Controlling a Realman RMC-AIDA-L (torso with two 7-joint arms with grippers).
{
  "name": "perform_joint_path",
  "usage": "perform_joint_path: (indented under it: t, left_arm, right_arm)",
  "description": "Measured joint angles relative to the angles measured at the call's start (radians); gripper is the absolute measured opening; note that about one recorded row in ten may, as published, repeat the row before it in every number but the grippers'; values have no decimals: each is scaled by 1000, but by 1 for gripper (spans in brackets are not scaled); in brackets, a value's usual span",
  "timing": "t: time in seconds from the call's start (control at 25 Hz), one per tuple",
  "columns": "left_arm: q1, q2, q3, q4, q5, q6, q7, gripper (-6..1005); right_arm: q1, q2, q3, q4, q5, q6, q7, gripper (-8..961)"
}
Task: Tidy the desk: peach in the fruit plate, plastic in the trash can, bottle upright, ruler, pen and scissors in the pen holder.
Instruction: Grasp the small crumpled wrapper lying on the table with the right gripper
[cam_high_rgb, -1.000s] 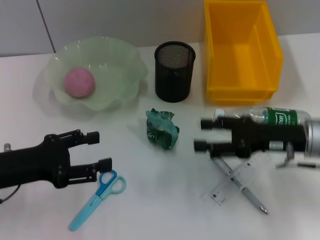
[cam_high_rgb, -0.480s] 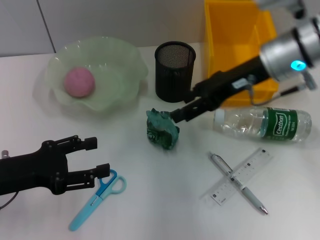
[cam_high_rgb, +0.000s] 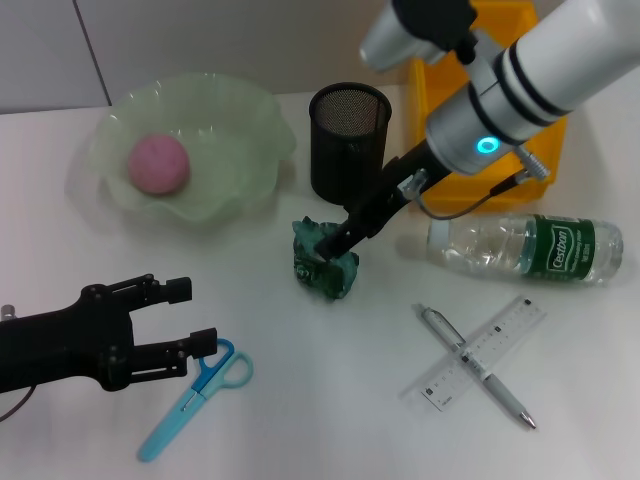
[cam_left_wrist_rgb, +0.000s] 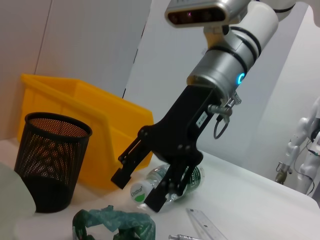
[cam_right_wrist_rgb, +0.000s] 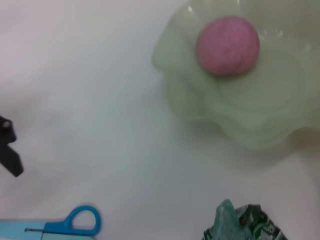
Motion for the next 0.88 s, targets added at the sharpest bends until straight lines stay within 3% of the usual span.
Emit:
perform_joint_path:
  t: [0.32, 0.6, 0.88]
  left_arm:
    - [3, 3, 0, 0, -1, 0, -10, 807]
    - [4, 4, 0, 0, -1, -1, -8, 804]
    - [4, 8, 0, 0, -2, -1, -2, 801]
  right_arm:
    - [18, -1, -15, 67, -13, 16, 103, 810]
    - [38, 1, -17, 163, -8, 85, 97, 809]
    - [32, 6, -18, 178, 19, 102, 66, 802]
